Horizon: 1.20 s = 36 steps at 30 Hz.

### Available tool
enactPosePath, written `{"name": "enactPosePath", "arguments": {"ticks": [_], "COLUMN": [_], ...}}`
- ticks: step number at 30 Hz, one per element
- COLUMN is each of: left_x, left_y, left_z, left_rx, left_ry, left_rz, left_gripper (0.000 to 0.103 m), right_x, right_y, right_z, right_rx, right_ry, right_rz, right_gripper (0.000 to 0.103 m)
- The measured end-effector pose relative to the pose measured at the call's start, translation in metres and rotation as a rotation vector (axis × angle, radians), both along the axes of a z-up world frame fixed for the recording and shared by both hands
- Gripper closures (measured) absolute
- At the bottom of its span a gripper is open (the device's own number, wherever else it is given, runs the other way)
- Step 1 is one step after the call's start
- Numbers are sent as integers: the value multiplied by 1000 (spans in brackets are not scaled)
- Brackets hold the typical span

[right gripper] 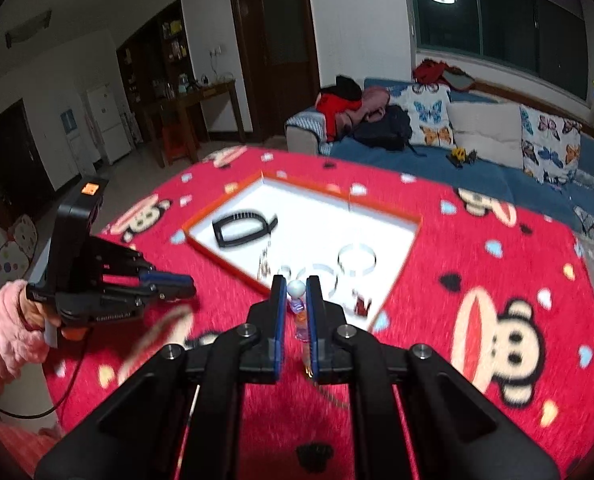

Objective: Organize jewelry
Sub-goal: 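Carry the beaded bracelet over the tray with the right tool and release it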

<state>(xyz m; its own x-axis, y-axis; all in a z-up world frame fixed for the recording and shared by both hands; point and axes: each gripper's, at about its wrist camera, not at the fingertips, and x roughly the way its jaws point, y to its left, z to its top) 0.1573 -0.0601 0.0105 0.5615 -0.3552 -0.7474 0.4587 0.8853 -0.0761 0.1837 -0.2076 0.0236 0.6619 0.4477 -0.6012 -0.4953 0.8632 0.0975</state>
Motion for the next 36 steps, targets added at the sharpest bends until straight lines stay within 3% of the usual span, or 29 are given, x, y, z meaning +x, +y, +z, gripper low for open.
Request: {"name": "enactPosePath", "arguments": {"ticks": [6, 12, 25, 36], "left_x": [26, 59, 98, 103], "left_y": [-3, -9, -11, -7], "left_z": [27, 19, -32, -42], "left_rx": [-24, -21, -6, -4], "left_ry": [-51, -22, 97, 119], "left_rz": [-1, 1, 11, 20], "left_gripper": [96, 96, 95, 94], "right_x": [31, 66, 134, 154], "right_y": [11, 29, 61, 78], "right_z": [19, 19, -33, -78], "right_rx": [16, 20, 10, -40], "right_ry": [-31, -37, 96, 199], "right_rz": [7, 19, 15, 10], "right_gripper": [93, 93, 93, 92]}}
